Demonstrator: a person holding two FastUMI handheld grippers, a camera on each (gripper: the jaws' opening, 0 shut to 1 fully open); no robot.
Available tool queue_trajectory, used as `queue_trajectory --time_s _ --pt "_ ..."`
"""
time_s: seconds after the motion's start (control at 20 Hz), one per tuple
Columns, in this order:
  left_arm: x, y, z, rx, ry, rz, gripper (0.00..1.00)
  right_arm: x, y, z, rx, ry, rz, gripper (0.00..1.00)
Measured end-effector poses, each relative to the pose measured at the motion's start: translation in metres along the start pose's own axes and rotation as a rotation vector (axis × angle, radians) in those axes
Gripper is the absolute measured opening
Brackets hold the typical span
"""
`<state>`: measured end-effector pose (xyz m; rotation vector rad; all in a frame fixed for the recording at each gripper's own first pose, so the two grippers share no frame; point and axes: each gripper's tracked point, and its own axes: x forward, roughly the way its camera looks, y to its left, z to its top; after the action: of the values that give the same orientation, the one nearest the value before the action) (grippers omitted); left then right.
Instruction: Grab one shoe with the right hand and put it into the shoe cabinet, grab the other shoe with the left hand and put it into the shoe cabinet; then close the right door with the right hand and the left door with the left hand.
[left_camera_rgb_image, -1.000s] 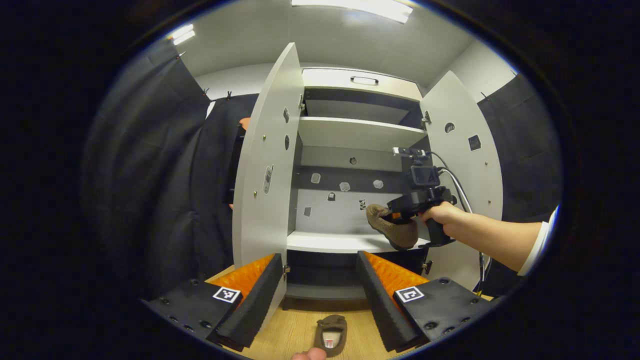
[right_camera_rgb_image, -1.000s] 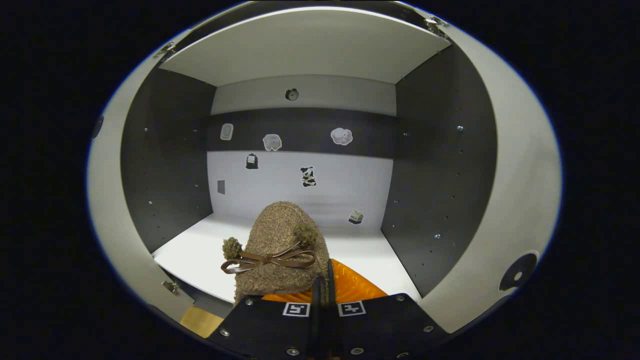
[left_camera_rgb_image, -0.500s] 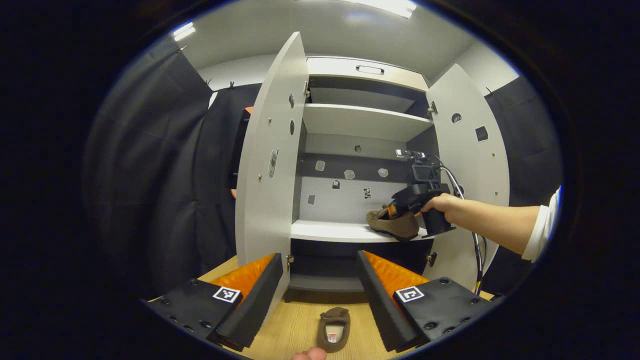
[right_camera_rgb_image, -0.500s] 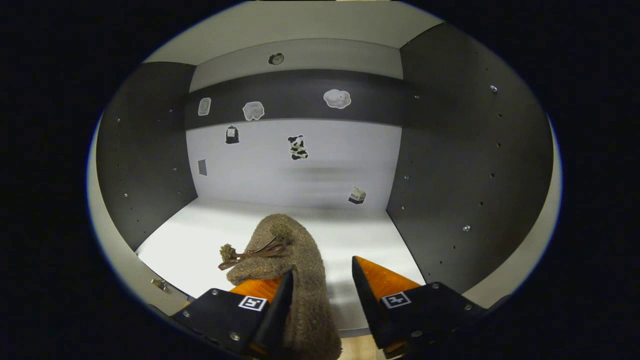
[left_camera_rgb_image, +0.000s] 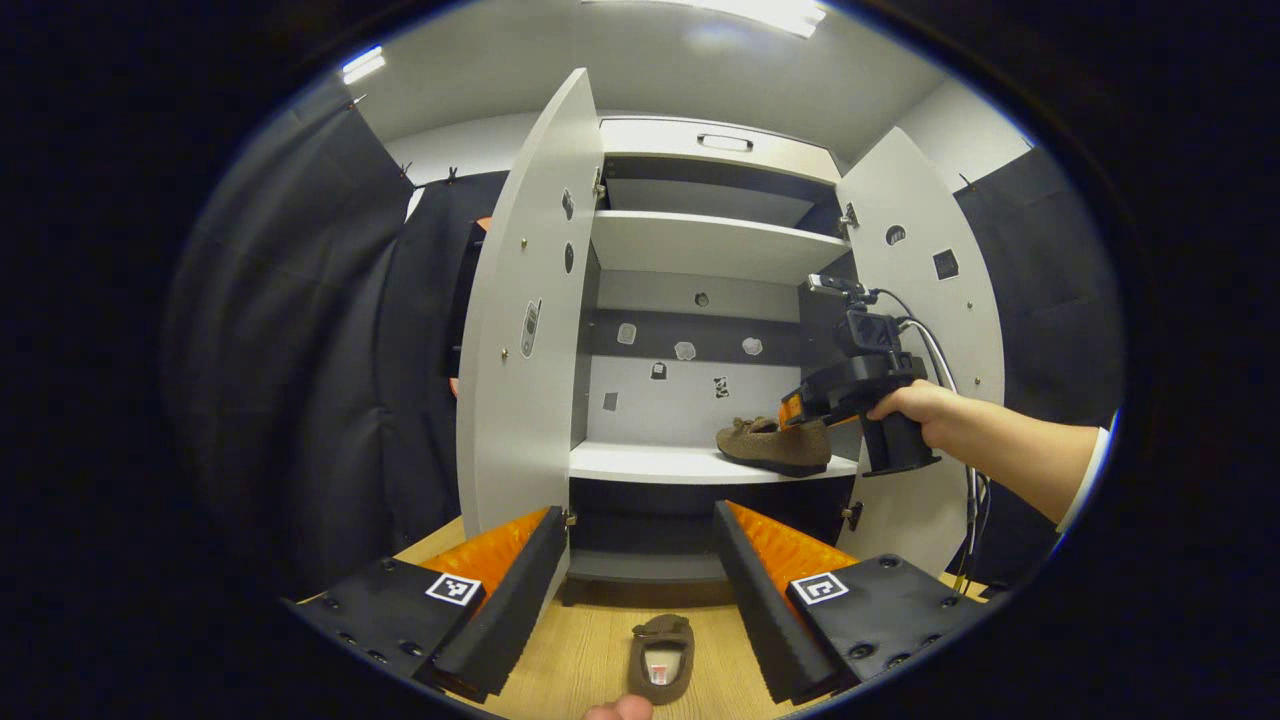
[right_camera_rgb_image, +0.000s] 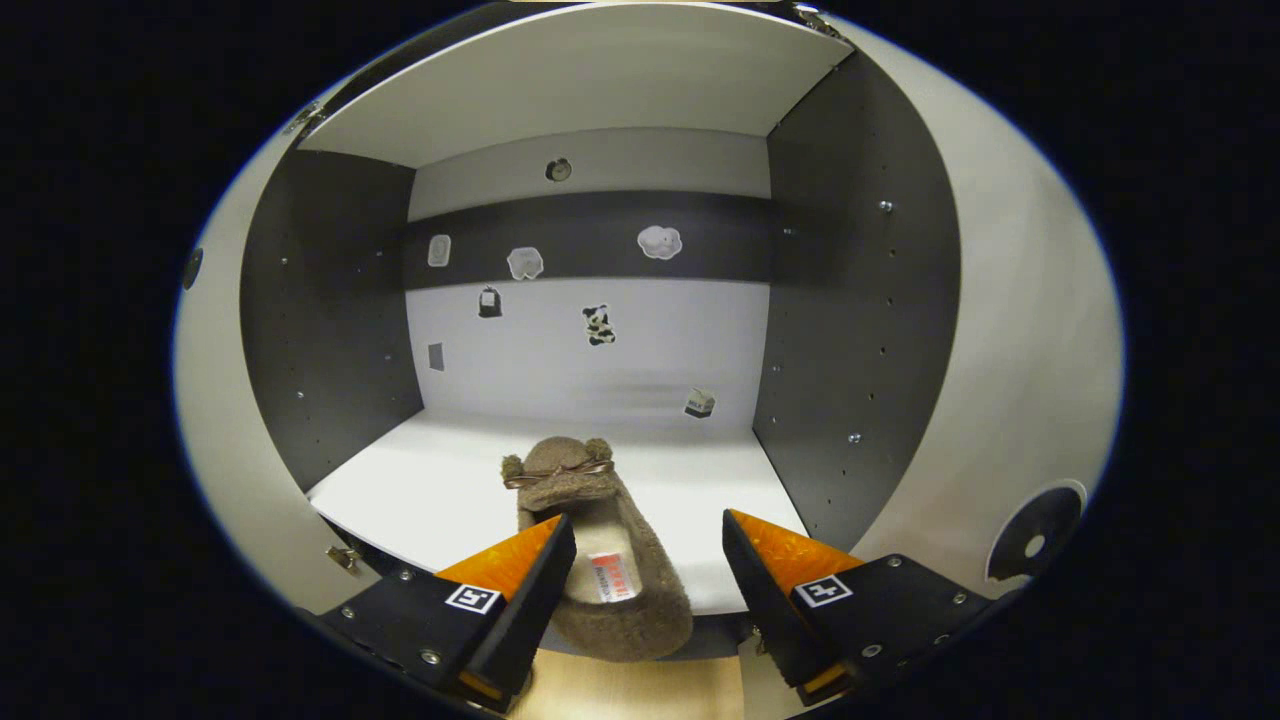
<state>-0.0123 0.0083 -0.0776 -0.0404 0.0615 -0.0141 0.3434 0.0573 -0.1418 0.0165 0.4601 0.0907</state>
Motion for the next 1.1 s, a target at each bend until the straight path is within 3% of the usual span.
queue_trajectory --time_s 0.4,0.5,0.8,0.85,1.1 --pt "-0.007 -0.003 -0.015 -0.013 0.027 -0.033 0.94 -0.099 0.031 0.029 -0.053 -0.172 0.074 0.91" --pt "-0.009 -0.004 -0.032 -0.017 0.063 -0.047 0.97 -0.13 0.038 0.025 -0.062 -0.218 0.083 0.92" --pt "-0.016 -0.003 -0.109 -0.004 0.225 -0.097 0.97 -0.208 0.048 -0.025 -0.03 -0.301 0.135 0.92" --pt "-0.014 0.0 -0.123 -0.009 0.261 -0.093 0.94 -0.215 0.046 -0.037 -0.027 -0.309 0.135 0.92" --pt "0.01 0.006 -0.211 -0.008 0.453 -0.106 0.97 -0.25 0.032 -0.082 0.017 -0.323 0.093 0.92"
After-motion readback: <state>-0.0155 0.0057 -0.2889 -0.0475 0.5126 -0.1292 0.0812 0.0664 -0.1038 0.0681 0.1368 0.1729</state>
